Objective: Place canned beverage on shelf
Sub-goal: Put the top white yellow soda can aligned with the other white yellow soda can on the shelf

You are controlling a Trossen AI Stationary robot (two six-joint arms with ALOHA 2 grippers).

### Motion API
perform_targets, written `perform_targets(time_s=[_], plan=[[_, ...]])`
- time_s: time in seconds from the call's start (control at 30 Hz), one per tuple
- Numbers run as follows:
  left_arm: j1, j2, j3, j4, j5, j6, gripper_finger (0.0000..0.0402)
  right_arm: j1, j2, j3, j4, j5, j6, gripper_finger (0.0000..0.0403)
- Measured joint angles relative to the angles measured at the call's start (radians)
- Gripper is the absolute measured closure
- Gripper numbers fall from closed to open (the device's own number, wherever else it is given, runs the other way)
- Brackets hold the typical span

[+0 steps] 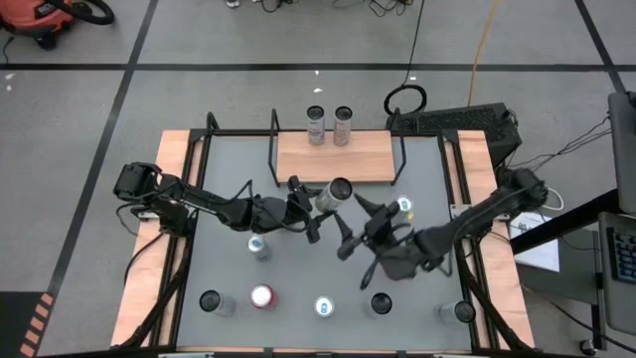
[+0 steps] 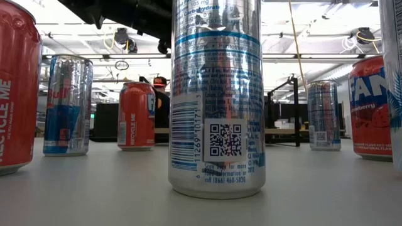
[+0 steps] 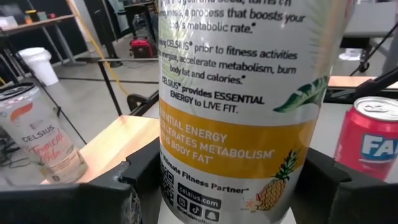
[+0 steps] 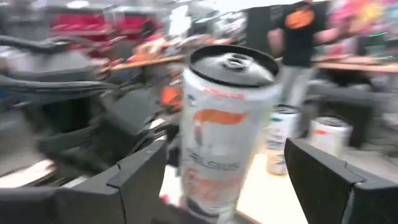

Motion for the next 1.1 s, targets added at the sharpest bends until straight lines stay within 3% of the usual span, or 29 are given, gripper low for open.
perform_targets(time_s=[0.07,0.17,0.37,0.6,1.1], plan=[[-0.002,0.000,0.000,0.006,0.005,0.002,0.0152,-0.002,0.053,0.000,0.128,0.094,-0.039,0.0113],[-0.001,0.000,0.000,0.012,0.008,0.003,0.0152,-0.011,0.112,0.000,0.284,0.147,-0.116,0.0113],[-0.002,0.000,0.000,0.013,0.028,0.003,0.0152,-0.033,0.149,0.000,0.479,0.084,-0.251,0.0112],[-0.001,0.000,0.002,0.014,0.178,0.014,0.0153,-0.036,0.149,0.000,0.659,0.055,-0.431,0.0112],[0.023,0.017,0.002,0.005,0.186,-0.005,0.0153,-0.057,0.149,0.000,0.720,0.037,-0.498,0.0153]])
